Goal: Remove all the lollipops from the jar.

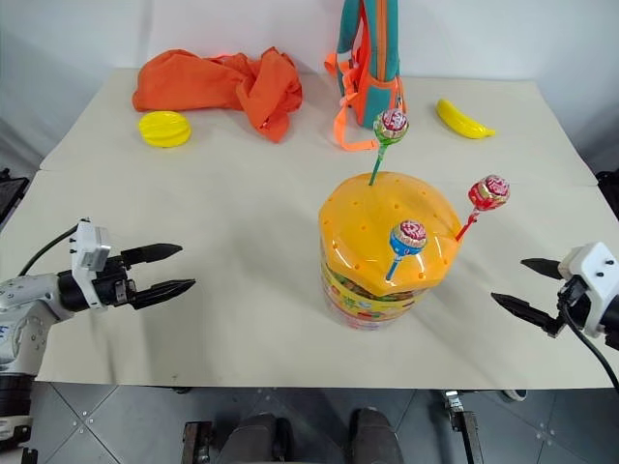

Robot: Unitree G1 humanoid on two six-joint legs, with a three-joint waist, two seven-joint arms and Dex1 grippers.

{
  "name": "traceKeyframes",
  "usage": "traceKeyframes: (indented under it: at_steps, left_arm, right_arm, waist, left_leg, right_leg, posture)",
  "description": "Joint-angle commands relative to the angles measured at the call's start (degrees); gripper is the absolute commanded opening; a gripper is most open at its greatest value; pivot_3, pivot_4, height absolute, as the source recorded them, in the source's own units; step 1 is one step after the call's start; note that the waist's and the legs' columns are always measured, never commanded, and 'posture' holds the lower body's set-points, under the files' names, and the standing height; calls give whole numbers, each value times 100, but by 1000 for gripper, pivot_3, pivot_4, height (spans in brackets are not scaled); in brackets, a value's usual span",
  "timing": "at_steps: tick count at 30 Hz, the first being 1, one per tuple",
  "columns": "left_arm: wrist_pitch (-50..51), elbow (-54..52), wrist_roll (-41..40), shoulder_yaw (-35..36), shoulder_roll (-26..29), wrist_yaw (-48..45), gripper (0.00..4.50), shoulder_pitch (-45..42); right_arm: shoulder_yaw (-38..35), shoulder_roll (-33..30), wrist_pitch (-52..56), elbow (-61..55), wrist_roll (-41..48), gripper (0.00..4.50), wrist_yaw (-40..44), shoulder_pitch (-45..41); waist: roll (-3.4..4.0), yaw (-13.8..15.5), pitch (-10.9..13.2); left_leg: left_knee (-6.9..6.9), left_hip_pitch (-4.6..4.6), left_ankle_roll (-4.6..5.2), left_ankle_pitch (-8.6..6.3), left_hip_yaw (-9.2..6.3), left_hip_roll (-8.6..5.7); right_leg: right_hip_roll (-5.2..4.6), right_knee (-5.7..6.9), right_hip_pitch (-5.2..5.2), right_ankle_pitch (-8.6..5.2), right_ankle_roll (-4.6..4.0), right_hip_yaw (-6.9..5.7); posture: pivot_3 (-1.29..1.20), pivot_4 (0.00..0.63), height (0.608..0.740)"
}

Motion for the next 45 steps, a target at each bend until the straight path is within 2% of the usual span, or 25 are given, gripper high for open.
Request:
traceKeyframes:
  at_steps: [1, 6, 12, 18, 22, 26, 35, 42, 45]
  left_arm:
    - [-105, -134, -92, 187, 68, -14, 4500, -1]
    - [235, -240, -162, 259, 40, 443, 4500, -130]
    - [199, -527, -228, 152, 213, 36, 4500, -223]
    - [578, -140, -364, -217, 385, -456, 4500, -1477]
    - [497, 160, -286, -651, 199, -788, 4500, -2556]
    - [259, 552, -266, -994, -236, -1130, 4500, -3484]
    - [-233, 2038, 71, -1573, -1821, -1208, 4500, -5302]
    - [-704, 3470, 606, -1902, -2778, -1320, 4500, -6338]
    - [-828, 3852, 775, -1949, -3013, -1401, 4500, -6597]
  right_arm:
    - [-192, -106, -25, -40, 86, 4450, 24, -50]
    - [-220, -82, 71, -108, 167, 4450, 23, -76]
    - [-375, -101, 203, -250, 332, 4450, 36, -52]
    - [-946, -137, 806, -906, 926, 4450, 227, 218]
    - [-1428, -156, 1231, -1438, 1287, 4450, 358, 549]
    - [-1788, -93, 1547, -1942, 1537, 4450, 363, 812]
    - [-2531, 207, 2085, -2915, 2323, 4450, -69, 964]
    - [-3183, 604, 2358, -3718, 2859, 4450, -392, 1474]
    - [-3357, 771, 2397, -4013, 3071, 4450, -595, 1643]
  waist:
    - [0, 1, 0]
    - [0, -1, 0]
    - [0, 1, 0]
    - [0, 57, 0]
    - [0, 100, 0]
    - [0, 138, 0]
    - [-2, 163, 0]
    - [-2, 181, 0]
    - [-2, 168, 0]
  left_leg:
    - [1, 0, 0, 0, 1, 0]
    - [4, 0, 0, 0, -4, 1]
    - [7, 0, 0, 0, -4, 0]
    - [14, -1, 0, 0, -4, -14]
    - [17, 0, 0, 0, -3, -22]
    - [29, -1, 1, -1, -2, -25]
    - [85, -18, 15, -9, -10, -26]
    - [86, -21, 18, -10, -12, -28]
    - [86, -25, 21, -11, -11, -36]
  right_leg:
    - [0, 0, 0, 0, 0, 0]
    - [-1, 7, 0, 0, 0, 0]
    - [-2, 12, 0, 0, 0, 0]
    - [-1, 19, 2, 0, -1, -1]
    - [0, 21, 3, 0, 0, 0]
    - [1, 25, 3, 0, 0, 0]
    - [2, 33, 6, 1, 2, -4]
    - [4, 34, 4, 1, 2, -6]
    - [-1, 32, 3, 3, 4, -6]
  posture:
    - [0, 150, 740]
    - [0, 150, 740]
    - [0, 150, 740]
    - [0, 150, 740]
    - [0, 150, 740]
    - [0, 150, 740]
    - [0, 150, 740]
    - [0, 150, 740]
    - [0, 150, 740]
